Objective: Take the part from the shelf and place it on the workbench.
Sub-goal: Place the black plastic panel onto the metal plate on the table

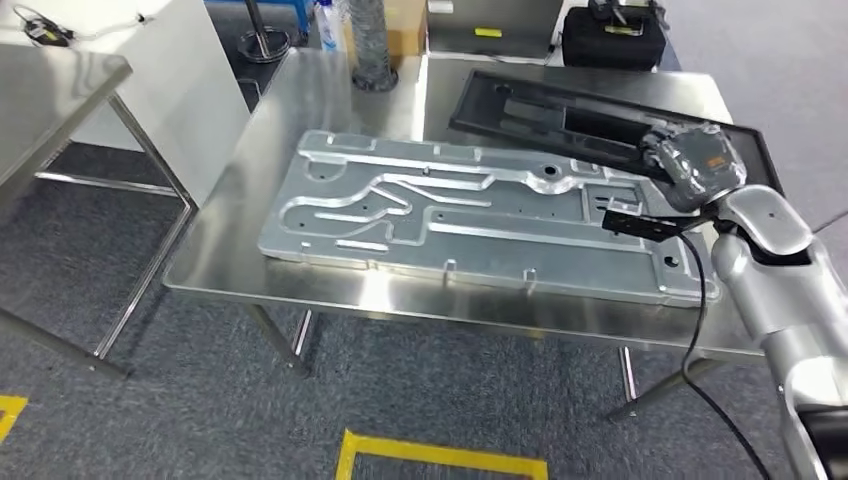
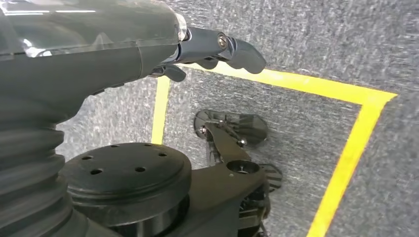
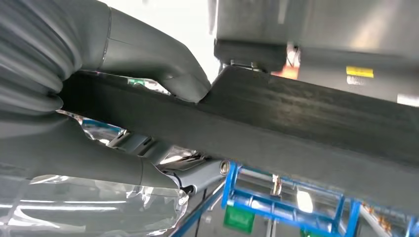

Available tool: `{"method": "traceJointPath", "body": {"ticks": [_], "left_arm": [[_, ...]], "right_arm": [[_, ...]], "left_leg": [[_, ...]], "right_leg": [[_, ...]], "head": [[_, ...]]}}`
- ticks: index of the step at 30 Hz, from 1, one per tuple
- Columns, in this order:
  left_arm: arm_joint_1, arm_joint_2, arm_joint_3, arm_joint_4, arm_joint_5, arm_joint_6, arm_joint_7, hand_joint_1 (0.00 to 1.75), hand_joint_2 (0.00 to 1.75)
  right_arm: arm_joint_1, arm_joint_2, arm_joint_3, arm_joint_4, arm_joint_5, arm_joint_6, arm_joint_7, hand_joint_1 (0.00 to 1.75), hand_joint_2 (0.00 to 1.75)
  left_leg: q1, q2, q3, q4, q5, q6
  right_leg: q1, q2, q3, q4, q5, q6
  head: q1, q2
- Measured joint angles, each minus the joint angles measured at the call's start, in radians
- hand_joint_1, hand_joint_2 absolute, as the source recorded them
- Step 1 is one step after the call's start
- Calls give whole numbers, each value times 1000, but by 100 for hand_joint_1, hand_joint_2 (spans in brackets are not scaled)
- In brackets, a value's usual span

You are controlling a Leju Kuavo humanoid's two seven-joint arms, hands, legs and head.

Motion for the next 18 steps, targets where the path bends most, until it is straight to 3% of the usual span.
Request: {"method": "traceJointPath", "body": {"ticks": [3,5,7,8,9,11,13,15,18], "left_arm": [[0,0,0,0,0,1,-2,0,175],[-2,-1,0,0,0,1,-3,0,175],[-1,-1,0,0,-2,1,-3,0,175],[0,-1,0,0,-5,2,-4,0,175],[0,-1,-1,0,-9,5,-5,0,175],[1,-1,-4,0,-16,11,-6,0,87],[-1,0,-5,0,-10,12,-5,0,0],[-1,0,-3,0,2,6,2,0,0],[-1,0,-1,0,9,-1,10,0,0]], "right_arm": [[-8,3,6,5,0,-1,-1,175,175],[-16,5,7,8,0,-1,-1,175,175],[-20,9,8,13,-1,-2,-1,87,87],[-21,10,9,15,-1,-2,-1,44,44],[-21,11,10,17,-2,-3,-1,0,0],[-22,13,12,19,-8,-5,-1,0,0],[-26,13,18,21,-16,-8,-1,0,0],[-30,13,26,26,-22,-10,-2,0,0],[-44,14,38,33,-30,-12,-2,0,0]], "left_leg": [[2,5,-27,56,-11,-15],[9,10,-95,175,-48,-27],[16,13,-169,285,-89,-34],[18,15,-188,300,-88,-35],[19,15,-187,277,-66,-34],[16,16,-140,145,17,-25],[10,16,-95,29,60,-14],[4,16,-83,1,62,-6],[8,18,-68,-23,85,7]], "right_leg": [[-5,0,14,-5,-2,-16],[-4,-1,26,-7,-11,-24],[0,-1,36,-7,-20,-28],[1,-1,41,-7,-24,-28],[2,-1,47,-7,-28,-28],[2,0,59,-8,-35,-25],[3,2,64,-8,-40,-19],[3,4,65,-10,-43,-8],[2,4,60,5,-60,6]], "head": [[0,0],[0,0],[0,0],[0,0],[0,0],[0,0],[0,0],[0,0],[0,0]]}}
